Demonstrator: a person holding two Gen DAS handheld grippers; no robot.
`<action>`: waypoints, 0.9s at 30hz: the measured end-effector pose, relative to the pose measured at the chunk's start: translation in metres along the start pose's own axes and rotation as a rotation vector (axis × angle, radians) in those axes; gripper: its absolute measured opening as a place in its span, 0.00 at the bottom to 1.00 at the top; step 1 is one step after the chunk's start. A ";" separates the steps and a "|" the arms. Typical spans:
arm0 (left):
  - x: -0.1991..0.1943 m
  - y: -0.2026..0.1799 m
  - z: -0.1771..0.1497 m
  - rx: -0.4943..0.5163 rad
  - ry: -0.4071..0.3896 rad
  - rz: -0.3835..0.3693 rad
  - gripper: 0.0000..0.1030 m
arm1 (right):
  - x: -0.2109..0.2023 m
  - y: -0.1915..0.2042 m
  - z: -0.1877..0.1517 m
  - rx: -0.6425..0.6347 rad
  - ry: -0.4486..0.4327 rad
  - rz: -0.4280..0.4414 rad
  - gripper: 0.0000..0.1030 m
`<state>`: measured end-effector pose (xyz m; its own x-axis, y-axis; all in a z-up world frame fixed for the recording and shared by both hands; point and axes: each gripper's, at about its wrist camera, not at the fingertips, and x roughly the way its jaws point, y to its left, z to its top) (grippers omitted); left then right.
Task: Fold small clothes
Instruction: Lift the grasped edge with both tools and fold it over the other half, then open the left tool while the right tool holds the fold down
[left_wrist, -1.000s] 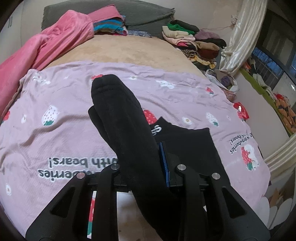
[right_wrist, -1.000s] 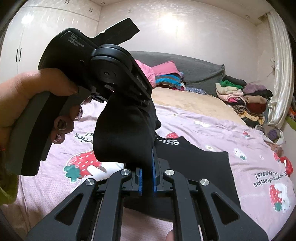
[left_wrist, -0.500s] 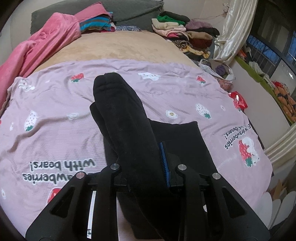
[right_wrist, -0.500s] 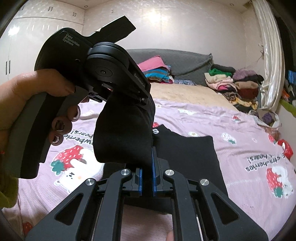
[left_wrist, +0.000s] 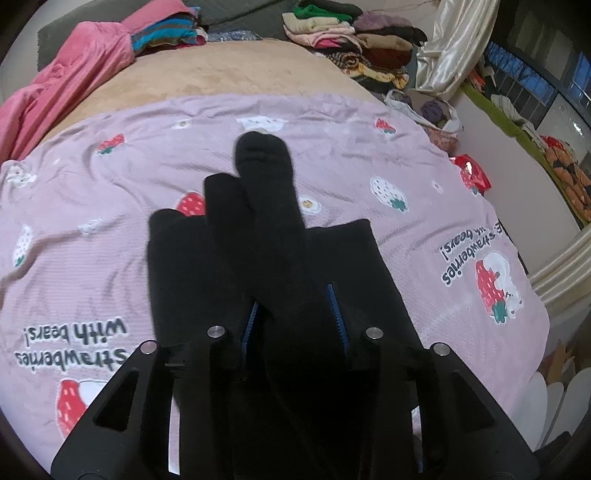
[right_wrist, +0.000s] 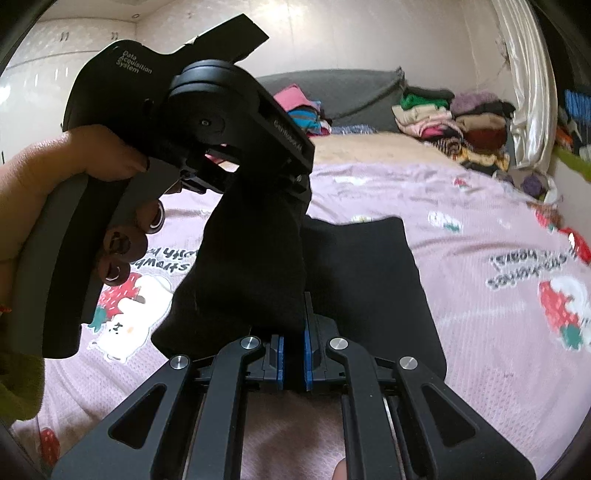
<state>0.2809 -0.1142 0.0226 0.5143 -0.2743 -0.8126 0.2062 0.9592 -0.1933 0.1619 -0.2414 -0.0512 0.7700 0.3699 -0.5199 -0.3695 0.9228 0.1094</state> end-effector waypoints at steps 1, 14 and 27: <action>0.004 -0.003 0.000 0.003 0.008 -0.002 0.27 | 0.002 -0.005 -0.003 0.021 0.014 0.016 0.06; 0.047 -0.032 0.005 0.029 0.093 0.011 0.53 | 0.017 -0.048 -0.018 0.268 0.127 0.176 0.08; 0.043 -0.027 0.004 -0.054 0.091 -0.132 0.82 | 0.018 -0.079 -0.030 0.387 0.208 0.290 0.34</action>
<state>0.3012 -0.1523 -0.0052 0.4075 -0.3929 -0.8243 0.2207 0.9183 -0.3286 0.1894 -0.3104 -0.0944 0.5310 0.6228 -0.5746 -0.3023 0.7727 0.5582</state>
